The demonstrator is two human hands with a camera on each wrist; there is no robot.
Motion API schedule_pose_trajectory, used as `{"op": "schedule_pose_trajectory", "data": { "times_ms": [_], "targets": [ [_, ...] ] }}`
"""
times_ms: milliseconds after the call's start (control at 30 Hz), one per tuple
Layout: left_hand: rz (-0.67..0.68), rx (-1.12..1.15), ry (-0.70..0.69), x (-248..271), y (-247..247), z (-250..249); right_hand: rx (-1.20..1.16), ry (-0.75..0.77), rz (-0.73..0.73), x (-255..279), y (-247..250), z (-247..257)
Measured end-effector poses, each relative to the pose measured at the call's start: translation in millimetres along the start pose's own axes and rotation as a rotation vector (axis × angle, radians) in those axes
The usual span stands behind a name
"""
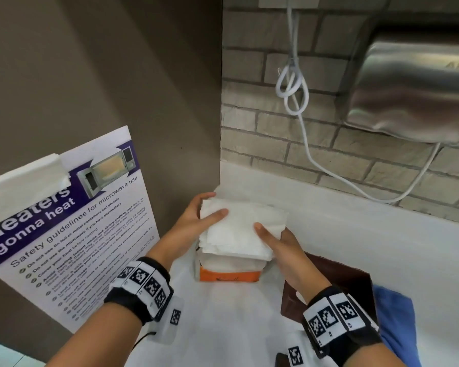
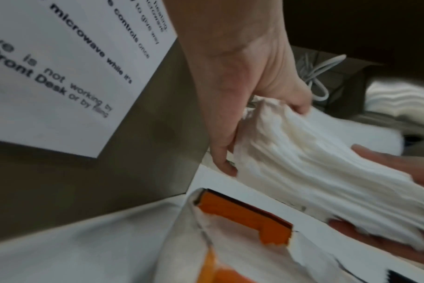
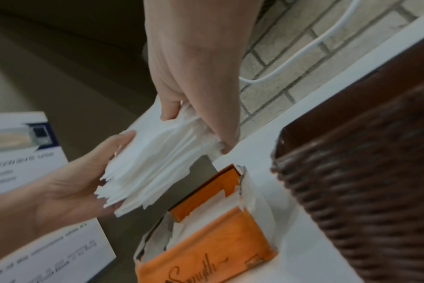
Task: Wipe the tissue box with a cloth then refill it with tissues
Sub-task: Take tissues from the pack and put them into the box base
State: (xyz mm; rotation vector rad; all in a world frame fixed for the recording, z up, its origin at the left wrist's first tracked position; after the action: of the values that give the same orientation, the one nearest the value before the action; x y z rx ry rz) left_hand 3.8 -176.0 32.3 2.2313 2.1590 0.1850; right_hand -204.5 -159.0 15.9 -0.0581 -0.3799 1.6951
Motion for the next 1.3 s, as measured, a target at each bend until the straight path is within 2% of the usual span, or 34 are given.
{"op": "schedule_pose_trajectory", "data": {
  "times_ms": [67,167,367,600,767,1000,1300],
  "targets": [
    [-0.015,0.035,-0.023,7.6,-10.2,-6.4,-0.089,-0.005,0.016,3.7,1.5,0.7],
    [-0.107,-0.089,-0.096,16.6,-27.1,-13.0,-0.14,0.005,-0.004,9.1,2.3,0.5],
    [-0.263,-0.103,-0.202,27.9,-58.5,-16.8,-0.072,0.076,-0.107,25.6,12.3,6.8],
    [-0.237,-0.024,-0.195,41.6,-85.4,-11.1,-0.108,0.218,-0.183,45.7,31.4,22.6],
    [-0.324,-0.045,-0.294,57.2,-104.0,-14.4,-0.131,0.3,-0.218,56.4,31.3,23.4],
    [-0.496,-0.014,-0.308,71.4,-122.4,-16.7,-0.144,0.304,-0.26,62.8,29.2,19.2],
    [-0.501,0.014,-0.194,72.7,-132.0,-24.2,-0.106,0.208,-0.336,69.8,30.0,29.1]
  ]
}}
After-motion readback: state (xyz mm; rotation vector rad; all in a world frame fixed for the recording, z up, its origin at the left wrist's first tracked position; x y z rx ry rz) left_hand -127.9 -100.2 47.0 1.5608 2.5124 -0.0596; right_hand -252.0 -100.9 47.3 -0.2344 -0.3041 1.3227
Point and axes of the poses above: each hand's wrist, its own x-axis away from the middle knuckle, its own y-axis out of the back of the hand, z = x × y, the point moved 1 cm from there along -x, towards the middle knuckle, and after that the axes turned 10 degrees about -x, right-handed, at the moved point
